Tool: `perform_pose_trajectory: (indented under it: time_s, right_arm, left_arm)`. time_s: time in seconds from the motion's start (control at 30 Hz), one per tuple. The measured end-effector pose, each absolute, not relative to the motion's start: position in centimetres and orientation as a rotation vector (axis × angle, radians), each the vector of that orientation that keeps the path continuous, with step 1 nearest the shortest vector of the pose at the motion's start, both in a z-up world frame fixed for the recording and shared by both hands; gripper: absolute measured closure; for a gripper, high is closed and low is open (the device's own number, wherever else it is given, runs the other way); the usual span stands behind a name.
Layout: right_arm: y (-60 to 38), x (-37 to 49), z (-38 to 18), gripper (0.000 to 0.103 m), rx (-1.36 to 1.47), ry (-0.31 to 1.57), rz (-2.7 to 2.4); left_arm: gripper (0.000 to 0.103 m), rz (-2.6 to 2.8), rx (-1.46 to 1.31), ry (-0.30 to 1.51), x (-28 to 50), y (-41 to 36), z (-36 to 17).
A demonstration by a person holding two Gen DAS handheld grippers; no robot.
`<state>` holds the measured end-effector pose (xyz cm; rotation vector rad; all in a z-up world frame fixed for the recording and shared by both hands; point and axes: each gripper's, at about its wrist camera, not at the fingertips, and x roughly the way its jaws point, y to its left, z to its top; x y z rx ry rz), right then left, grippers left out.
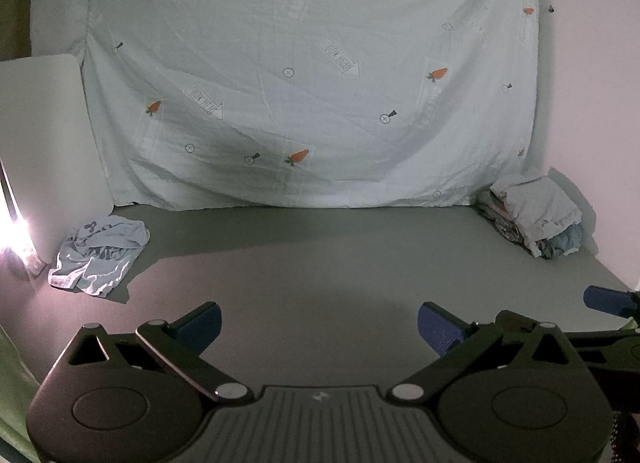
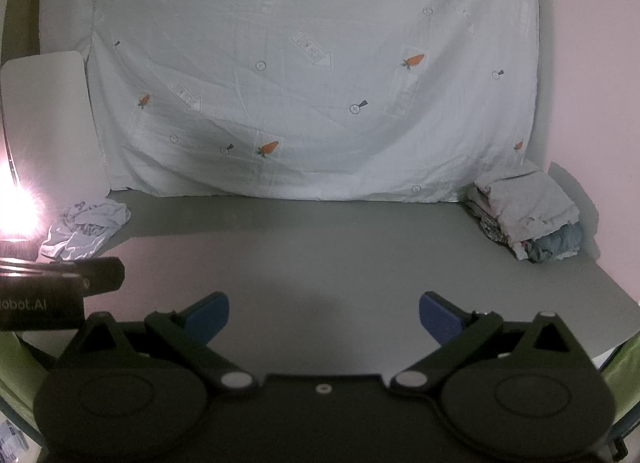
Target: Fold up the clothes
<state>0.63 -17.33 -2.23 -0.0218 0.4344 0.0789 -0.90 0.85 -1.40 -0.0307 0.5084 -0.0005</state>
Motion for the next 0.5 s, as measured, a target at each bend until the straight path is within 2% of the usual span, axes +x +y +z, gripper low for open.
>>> perform_pose_trajectory:
  time_s: [0.5]
  right_arm:
    - [-17.8,1.7,-2.9,0.000,-0.025,0.439,0.088]
  left_arm:
    - [0.000,0.011,-0.028,0.521,0.0,0.6,-1.4]
